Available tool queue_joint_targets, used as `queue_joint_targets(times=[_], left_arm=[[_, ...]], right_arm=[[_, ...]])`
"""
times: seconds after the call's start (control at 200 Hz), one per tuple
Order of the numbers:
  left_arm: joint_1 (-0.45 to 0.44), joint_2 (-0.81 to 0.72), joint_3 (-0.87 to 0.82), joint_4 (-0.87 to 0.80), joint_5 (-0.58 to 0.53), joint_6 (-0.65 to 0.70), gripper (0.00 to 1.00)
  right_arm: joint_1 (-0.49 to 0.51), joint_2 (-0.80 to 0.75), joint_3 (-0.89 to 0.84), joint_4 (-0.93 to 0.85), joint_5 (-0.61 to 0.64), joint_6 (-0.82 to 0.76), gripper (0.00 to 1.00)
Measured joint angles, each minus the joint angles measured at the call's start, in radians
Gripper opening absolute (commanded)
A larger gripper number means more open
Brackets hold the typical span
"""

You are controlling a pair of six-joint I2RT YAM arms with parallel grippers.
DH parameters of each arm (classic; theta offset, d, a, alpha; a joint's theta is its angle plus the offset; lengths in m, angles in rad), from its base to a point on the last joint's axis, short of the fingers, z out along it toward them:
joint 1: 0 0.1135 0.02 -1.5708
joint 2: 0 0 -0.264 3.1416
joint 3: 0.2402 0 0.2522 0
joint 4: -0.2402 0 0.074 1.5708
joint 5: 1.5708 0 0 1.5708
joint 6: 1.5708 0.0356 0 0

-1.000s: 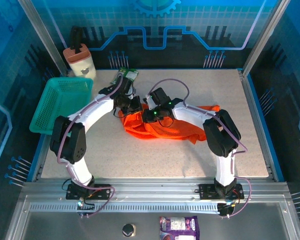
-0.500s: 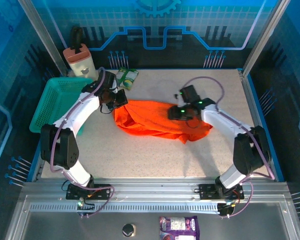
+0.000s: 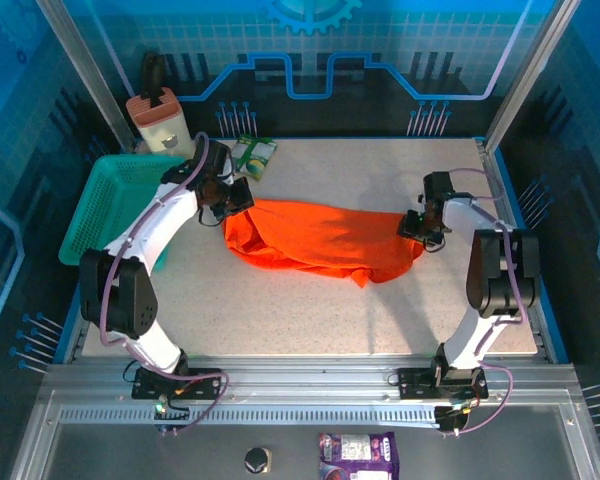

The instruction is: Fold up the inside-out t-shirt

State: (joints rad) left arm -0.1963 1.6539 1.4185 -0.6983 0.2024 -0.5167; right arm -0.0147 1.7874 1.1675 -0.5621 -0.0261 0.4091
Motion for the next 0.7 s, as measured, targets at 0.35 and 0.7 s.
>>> queue_joint_targets(times=[0.35,0.7], left_arm=[[0.000,-0.032,0.000,-0.008,0.000,0.000,0.00],[0.000,-0.032,0.000,-0.007,0.000,-0.001,0.00]], right_arm=[[-0.040,0.085,0.110,0.054,-0.038,-0.022,0.17],[-0.058,0.085,0.119,0.061,-0.060,-0.022,0.29]])
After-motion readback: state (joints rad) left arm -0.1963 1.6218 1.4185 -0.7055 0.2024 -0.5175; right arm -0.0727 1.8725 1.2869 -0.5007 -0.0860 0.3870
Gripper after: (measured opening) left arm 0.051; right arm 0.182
